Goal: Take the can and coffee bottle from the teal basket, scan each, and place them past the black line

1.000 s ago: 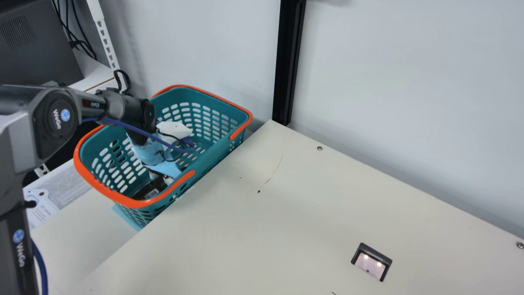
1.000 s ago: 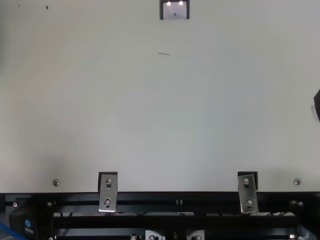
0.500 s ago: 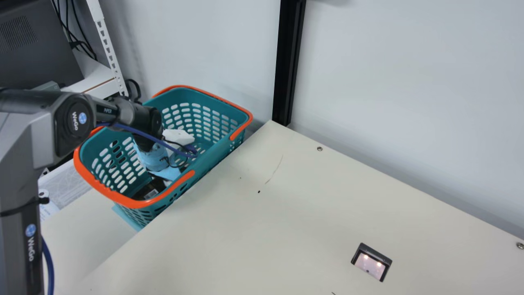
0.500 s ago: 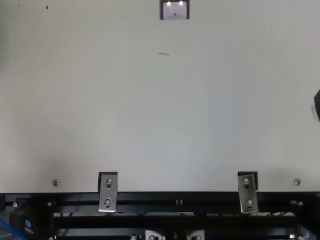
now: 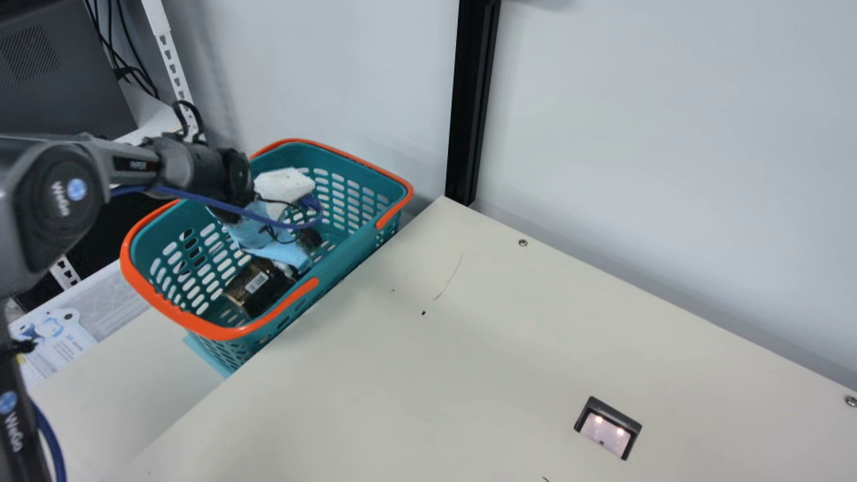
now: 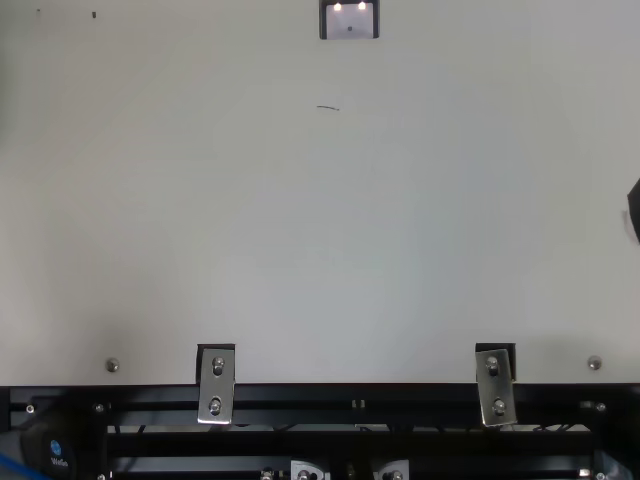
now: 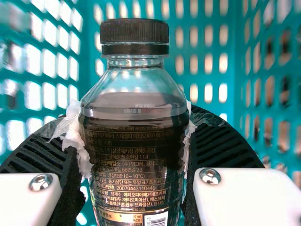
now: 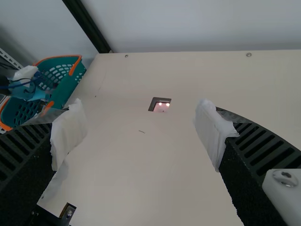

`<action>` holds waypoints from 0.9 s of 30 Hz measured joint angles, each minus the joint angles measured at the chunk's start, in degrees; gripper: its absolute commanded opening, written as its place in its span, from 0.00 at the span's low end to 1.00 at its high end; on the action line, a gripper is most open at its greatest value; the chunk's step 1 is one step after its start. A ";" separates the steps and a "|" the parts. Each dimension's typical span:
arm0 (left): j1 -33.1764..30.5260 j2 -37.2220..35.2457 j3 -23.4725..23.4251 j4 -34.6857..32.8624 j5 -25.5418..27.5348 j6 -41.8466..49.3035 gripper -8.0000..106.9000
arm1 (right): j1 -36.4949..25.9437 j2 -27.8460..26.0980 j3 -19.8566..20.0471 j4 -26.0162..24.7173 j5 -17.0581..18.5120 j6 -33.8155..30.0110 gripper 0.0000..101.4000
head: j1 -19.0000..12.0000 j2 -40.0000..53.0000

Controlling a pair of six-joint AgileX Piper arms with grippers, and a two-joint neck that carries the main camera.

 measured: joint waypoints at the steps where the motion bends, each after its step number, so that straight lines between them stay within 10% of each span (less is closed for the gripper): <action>1: 0.00 -1.41 0.51 -0.42 -0.63 0.00 0.16 | 0.00 0.00 0.00 0.00 0.00 0.00 1.00 | 0.29 0.00; 13: -2.14 -23.73 6.00 -13.34 -3.47 2.98 0.16 | 0.00 0.00 0.00 0.00 0.00 0.00 1.00 | 0.00 0.29; 27: -2.42 -42.13 9.95 -37.65 12.67 7.40 0.16 | 0.00 0.00 0.00 0.00 0.00 0.00 1.00 | 0.29 0.00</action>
